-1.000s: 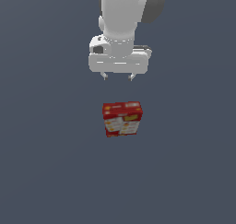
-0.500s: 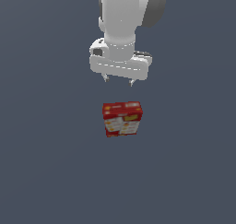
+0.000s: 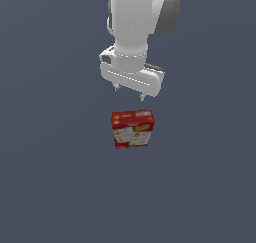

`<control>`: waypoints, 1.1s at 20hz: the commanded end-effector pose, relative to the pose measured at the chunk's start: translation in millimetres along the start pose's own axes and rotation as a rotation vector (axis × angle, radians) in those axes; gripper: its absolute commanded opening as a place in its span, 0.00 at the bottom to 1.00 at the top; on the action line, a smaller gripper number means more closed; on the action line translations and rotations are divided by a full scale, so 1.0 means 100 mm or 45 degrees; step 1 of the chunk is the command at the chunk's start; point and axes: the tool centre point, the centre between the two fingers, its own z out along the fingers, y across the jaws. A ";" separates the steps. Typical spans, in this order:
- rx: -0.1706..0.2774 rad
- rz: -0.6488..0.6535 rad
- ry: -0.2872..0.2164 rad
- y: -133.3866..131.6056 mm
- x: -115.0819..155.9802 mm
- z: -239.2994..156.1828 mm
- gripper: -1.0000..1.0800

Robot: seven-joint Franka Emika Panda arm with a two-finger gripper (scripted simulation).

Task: Pick up the object and move it to a goal position.

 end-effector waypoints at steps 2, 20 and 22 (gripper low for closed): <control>0.003 0.115 0.002 -0.03 0.04 0.04 0.96; 0.019 0.693 0.007 -0.19 0.21 0.25 0.96; 0.021 0.758 0.007 -0.20 0.23 0.27 0.96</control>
